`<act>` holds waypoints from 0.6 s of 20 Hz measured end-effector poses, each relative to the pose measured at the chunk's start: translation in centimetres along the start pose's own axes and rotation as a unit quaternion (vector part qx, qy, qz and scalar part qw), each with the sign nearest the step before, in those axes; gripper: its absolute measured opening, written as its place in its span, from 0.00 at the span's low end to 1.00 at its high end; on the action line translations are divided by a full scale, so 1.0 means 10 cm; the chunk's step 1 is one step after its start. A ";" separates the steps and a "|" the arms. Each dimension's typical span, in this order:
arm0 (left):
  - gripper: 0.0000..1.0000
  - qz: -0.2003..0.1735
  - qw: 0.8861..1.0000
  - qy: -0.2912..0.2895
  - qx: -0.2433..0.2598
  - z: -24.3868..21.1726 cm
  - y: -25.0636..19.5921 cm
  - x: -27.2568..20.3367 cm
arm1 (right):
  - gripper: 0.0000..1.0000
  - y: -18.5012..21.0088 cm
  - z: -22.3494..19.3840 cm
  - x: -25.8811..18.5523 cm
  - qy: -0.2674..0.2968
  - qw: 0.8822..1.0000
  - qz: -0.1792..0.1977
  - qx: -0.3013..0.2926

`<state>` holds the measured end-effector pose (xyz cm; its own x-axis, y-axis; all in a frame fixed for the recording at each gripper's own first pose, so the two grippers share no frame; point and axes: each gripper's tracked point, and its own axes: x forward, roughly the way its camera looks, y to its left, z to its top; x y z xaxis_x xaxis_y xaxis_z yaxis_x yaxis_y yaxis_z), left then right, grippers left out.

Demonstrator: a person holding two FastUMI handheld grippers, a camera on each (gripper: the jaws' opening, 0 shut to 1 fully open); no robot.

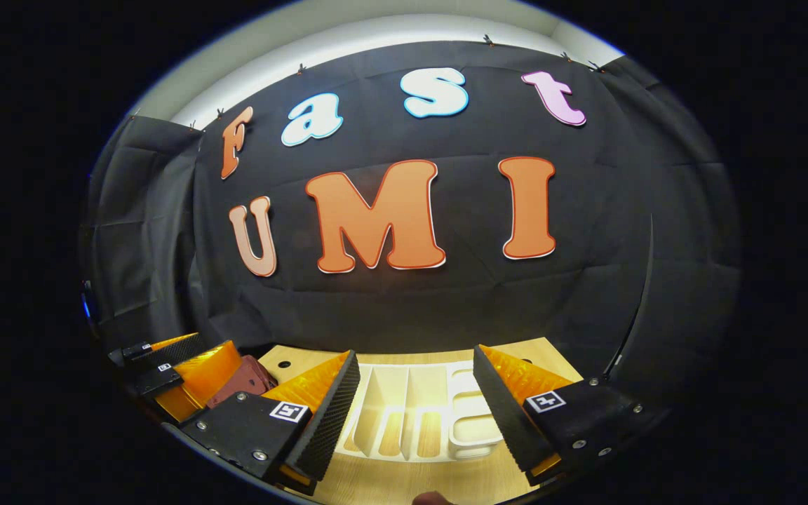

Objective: Open the schoolbag, grab two books from the bookshelf and put them into the schoolbag.

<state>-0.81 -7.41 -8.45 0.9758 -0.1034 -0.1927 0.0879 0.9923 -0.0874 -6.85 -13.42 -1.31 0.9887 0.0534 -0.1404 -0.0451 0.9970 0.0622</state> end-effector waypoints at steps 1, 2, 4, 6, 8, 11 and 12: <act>0.97 0.008 1.000 -0.022 -0.001 0.07 0.03 -0.03 | 0.97 0.01 -0.04 0.00 0.000 1.000 -0.003 -0.003; 0.97 0.017 0.999 -0.042 0.001 0.14 0.08 -0.06 | 0.97 0.04 -0.09 -0.02 0.004 1.000 -0.001 -0.003; 0.94 0.005 0.998 -0.056 -0.003 0.17 0.01 -0.12 | 0.97 0.11 -0.13 -0.04 0.006 1.000 -0.001 0.000; 0.95 -0.011 0.997 -0.076 -0.013 0.26 0.00 -0.14 | 0.97 0.12 -0.13 -0.02 0.005 1.000 -0.005 0.003; 0.94 -0.006 0.996 -0.089 -0.007 0.33 0.07 -0.11 | 0.97 0.17 -0.08 0.00 -0.005 1.000 -0.006 0.000; 0.94 -0.001 0.996 -0.090 0.004 0.34 0.12 -0.05 | 0.97 0.20 -0.01 0.01 -0.023 1.000 -0.014 -0.015; 0.94 0.004 0.996 -0.087 0.006 0.30 0.15 -0.07 | 0.97 0.21 -0.02 0.01 -0.023 0.999 -0.015 -0.017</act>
<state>-0.78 -5.68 -5.54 0.9963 -0.0837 -0.0216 0.0819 0.9939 -0.0738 -6.88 -11.34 -1.35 0.9952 0.0215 -0.0954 -0.0192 0.9995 0.0252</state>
